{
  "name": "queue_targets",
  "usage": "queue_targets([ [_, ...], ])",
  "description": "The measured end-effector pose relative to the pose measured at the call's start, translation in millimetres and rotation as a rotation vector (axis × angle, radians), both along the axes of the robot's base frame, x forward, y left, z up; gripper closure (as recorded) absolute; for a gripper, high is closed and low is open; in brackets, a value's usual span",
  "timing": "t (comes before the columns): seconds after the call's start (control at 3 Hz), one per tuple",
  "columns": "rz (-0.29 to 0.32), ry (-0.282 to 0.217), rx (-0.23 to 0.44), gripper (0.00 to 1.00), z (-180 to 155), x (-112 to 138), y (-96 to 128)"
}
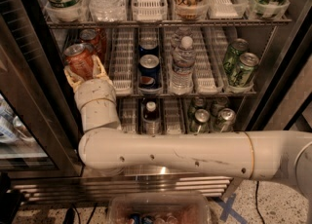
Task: Pick coke can from middle shelf of fridge
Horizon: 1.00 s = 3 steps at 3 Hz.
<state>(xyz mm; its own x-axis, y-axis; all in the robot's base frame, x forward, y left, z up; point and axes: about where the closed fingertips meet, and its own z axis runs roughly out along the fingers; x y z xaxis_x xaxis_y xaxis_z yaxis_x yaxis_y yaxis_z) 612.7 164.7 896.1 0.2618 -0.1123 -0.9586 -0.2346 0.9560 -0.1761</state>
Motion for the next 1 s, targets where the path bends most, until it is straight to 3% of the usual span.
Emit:
queue_targets([
  [0.67,0.022,0.006,-0.009,1.00,2,-8,-4],
  [1.0,0.079,0.021,-0.032,1.00,10,-39,-16],
])
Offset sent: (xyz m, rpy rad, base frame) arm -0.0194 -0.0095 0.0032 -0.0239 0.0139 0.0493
